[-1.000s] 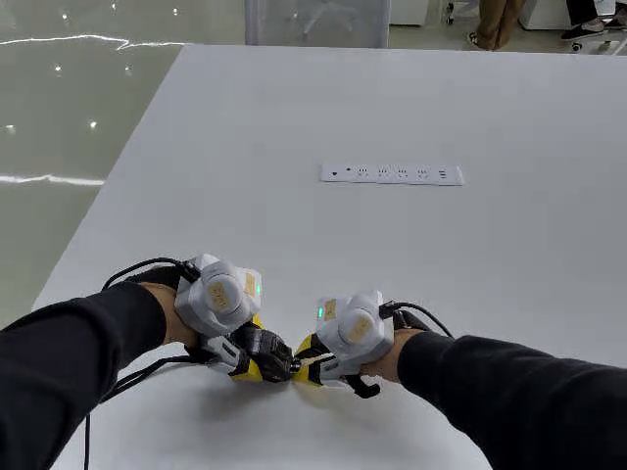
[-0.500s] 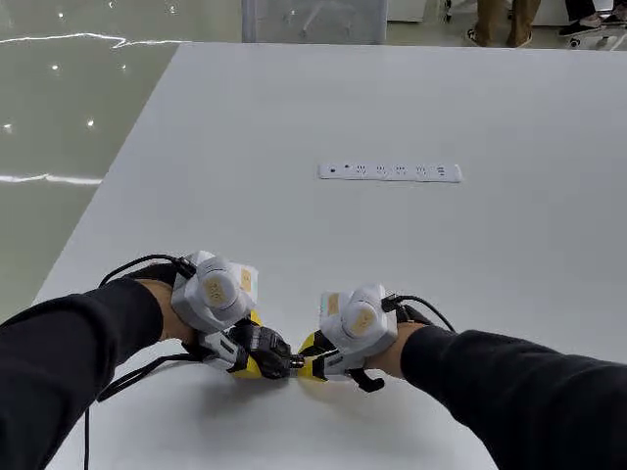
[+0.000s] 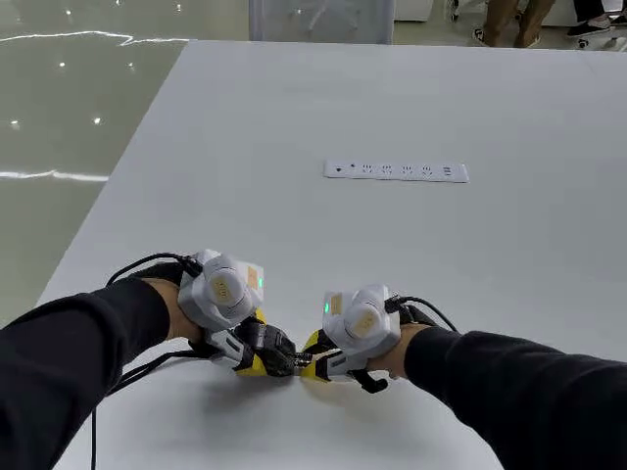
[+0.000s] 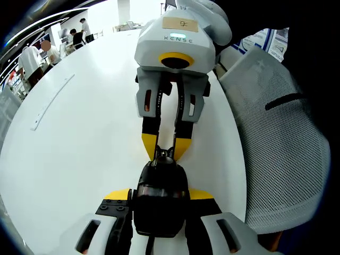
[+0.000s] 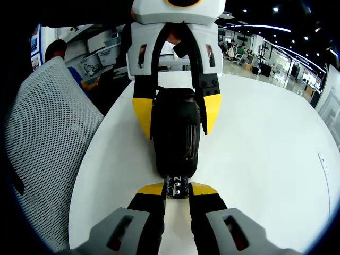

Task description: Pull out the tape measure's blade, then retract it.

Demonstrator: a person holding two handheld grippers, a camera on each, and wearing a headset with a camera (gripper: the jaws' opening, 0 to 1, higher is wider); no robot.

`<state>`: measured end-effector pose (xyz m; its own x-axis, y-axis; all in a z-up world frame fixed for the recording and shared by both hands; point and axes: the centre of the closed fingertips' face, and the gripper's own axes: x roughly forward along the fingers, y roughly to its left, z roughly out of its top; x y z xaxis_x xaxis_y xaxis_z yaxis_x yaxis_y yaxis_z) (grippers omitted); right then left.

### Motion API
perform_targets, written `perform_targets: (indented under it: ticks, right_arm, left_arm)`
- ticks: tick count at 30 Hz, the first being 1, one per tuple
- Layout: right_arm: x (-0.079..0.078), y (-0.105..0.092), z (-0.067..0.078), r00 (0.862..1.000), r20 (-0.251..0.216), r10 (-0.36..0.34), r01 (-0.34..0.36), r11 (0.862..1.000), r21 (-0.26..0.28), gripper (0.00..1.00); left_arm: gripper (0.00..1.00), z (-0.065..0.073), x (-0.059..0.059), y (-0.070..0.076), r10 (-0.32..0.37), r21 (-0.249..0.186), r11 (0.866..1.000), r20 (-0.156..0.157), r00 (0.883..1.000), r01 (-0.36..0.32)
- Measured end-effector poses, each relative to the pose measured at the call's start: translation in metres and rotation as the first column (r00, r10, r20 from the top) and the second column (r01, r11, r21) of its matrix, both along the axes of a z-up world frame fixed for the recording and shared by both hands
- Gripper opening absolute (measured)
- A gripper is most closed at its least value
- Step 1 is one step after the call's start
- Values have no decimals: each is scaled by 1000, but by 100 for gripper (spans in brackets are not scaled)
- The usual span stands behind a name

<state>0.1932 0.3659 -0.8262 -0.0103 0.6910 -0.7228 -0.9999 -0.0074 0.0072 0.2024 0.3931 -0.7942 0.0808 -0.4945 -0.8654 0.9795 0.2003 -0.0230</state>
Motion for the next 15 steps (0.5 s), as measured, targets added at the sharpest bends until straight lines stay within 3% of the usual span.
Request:
perform_targets:
  ticks: [3, 7, 15]
  right_arm:
    - [0, 1, 0, 1000, 4, 0, 0, 1000, 1, 13]
    - [2, 1, -1, 999, -28, -30, 31, 1000, 3, 12]
    - [2, 0, 1, 1000, -16, -24, 25, 1000, 9, 11]
  left_arm:
    - [34, -1, 0, 0, 4, 1, 1000, -1, 1000, -4]
    - [34, 0, 1, 1, 10, -9, 1000, 6, 1000, -10]
    - [33, 1, 1, 2, 13, -20, 1000, 27, 1000, -12]
